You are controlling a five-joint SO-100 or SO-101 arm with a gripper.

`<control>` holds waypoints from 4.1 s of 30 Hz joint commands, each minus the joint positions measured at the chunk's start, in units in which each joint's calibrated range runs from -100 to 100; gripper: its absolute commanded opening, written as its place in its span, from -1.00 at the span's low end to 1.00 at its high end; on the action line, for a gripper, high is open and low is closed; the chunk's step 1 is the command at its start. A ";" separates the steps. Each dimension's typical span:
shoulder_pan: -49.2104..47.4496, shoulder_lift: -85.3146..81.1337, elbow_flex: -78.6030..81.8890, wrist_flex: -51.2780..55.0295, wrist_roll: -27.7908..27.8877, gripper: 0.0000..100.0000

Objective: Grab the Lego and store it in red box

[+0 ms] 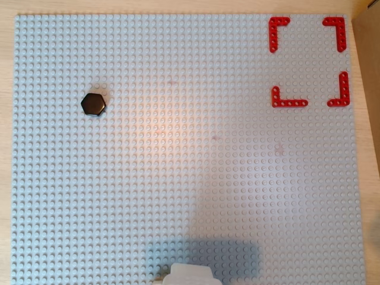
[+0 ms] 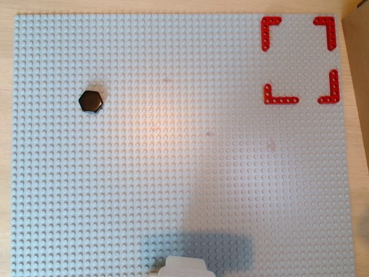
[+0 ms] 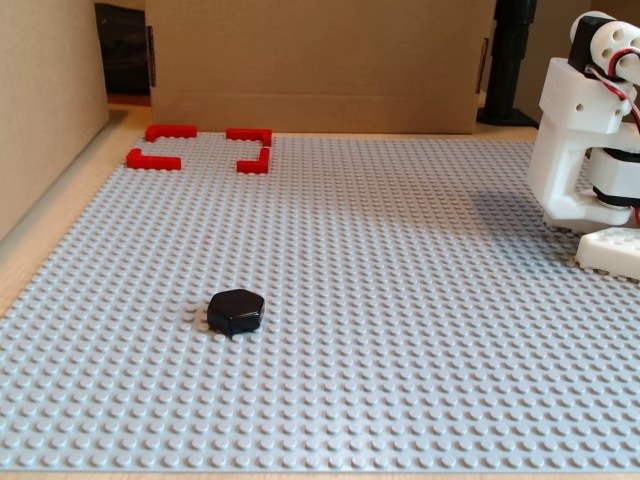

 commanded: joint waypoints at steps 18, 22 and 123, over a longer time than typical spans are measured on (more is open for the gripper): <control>-18.23 53.41 4.31 0.94 3.14 -0.83; -18.30 60.70 7.03 -2.66 4.86 -0.82; -24.63 115.53 -13.69 -22.66 3.56 -0.57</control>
